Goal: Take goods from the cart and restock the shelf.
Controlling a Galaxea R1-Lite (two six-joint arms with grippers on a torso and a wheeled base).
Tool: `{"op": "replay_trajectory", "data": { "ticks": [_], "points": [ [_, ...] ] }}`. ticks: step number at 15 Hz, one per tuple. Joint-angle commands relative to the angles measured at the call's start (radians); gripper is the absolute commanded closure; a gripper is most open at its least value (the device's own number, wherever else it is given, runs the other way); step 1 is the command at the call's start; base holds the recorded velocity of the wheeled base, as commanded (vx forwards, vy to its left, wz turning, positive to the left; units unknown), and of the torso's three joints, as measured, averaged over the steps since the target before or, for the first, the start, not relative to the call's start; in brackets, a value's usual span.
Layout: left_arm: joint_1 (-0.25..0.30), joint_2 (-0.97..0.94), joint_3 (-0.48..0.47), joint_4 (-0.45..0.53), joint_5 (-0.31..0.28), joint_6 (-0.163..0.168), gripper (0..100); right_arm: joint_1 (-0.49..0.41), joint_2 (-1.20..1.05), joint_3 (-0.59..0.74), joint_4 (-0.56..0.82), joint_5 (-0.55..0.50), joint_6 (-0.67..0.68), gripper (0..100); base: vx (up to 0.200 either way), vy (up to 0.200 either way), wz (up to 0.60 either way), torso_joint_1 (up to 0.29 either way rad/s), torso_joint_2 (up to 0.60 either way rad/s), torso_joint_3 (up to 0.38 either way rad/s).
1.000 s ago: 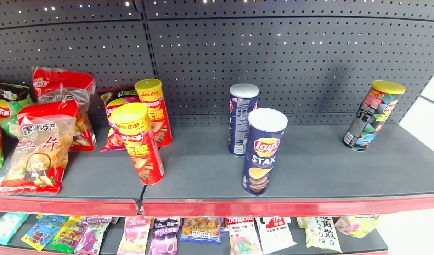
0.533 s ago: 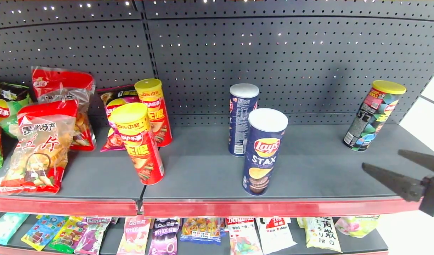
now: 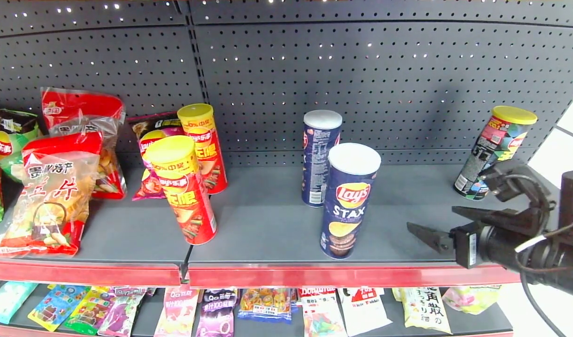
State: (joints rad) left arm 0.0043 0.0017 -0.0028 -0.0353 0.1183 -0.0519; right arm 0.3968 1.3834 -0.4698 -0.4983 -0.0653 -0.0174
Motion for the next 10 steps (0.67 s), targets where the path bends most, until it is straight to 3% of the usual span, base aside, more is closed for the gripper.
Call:
{"op": "replay_trajectory", "data": {
  "ticks": [1,4,7,10],
  "points": [
    [0.000,-0.002,0.003,-0.006,-0.028,0.024,0,0.042,0.094,-0.004,-0.008,-0.002,0.002,0,0.000,0.000,0.00,0.000,0.00,0.000],
    [0.000,-0.002,0.003,-0.006,0.001,0.024,0,0.071,0.148,-0.029,-0.009,-0.010,0.001,0,0.000,0.000,0.00,0.000,0.00,0.000],
    [0.000,-0.002,0.003,-0.009,-0.046,0.049,0,0.071,0.189,-0.067,-0.009,-0.010,-0.001,0,0.000,0.000,0.00,0.000,0.00,0.000],
    [0.000,-0.002,0.003,0.026,-0.089,0.050,0,0.074,0.209,-0.075,-0.009,-0.010,-0.002,0,0.000,0.000,0.00,0.000,0.00,0.000]
  ]
}}
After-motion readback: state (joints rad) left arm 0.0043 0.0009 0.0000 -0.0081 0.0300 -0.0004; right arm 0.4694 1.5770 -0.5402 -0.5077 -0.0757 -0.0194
